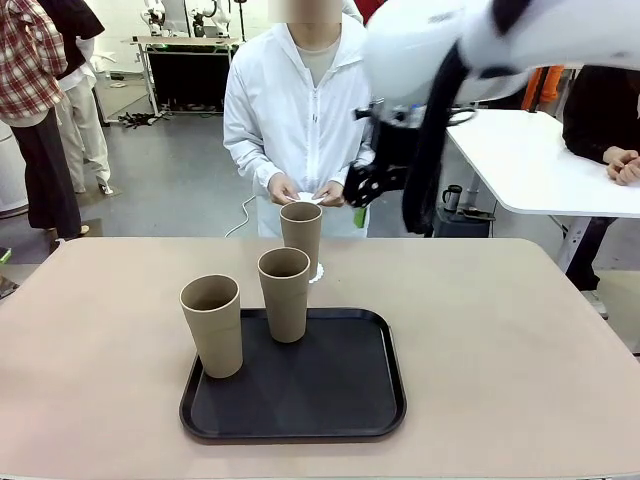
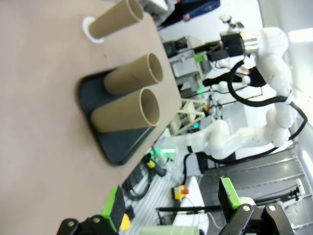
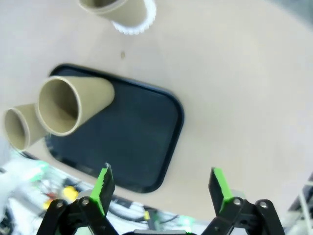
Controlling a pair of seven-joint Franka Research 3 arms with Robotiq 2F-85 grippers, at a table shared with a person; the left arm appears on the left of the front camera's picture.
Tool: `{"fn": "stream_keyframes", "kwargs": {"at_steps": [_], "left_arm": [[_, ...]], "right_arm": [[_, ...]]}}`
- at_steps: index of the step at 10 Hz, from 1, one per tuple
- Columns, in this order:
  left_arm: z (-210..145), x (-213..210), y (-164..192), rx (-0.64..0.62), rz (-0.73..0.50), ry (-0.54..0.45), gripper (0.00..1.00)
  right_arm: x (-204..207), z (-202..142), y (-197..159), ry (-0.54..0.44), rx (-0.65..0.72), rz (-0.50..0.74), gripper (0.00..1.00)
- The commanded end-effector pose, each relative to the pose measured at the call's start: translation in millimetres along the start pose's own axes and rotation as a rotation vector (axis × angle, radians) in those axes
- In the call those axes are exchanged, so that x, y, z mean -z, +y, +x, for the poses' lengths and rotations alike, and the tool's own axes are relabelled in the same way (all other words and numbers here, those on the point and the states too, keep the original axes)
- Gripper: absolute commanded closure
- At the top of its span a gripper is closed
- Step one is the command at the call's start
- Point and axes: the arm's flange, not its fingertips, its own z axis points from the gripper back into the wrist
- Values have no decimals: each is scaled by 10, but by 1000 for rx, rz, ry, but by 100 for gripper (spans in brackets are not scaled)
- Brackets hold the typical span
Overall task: Place coasters on the table and set cups on them.
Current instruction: Take one Reusable plastic cup from the Flat Tray and place it on a coaster set by the human.
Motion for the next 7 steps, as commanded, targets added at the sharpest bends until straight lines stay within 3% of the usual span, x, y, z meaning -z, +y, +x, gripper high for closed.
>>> {"fn": "stream_keyframes", "kwargs": {"at_steps": [1, 4, 7], "left_arm": [[-4, -11, -18, 6, -6, -5, 0], [-4, -11, -18, 6, -6, -5, 0], [-4, -11, -18, 6, -6, -5, 0]], "right_arm": [[-241, -382, -931, -88, 184, 251, 0], [-361, -688, -1913, -174, 210, 567, 0], [-312, -932, -2726, -212, -12, 814, 0]]}}
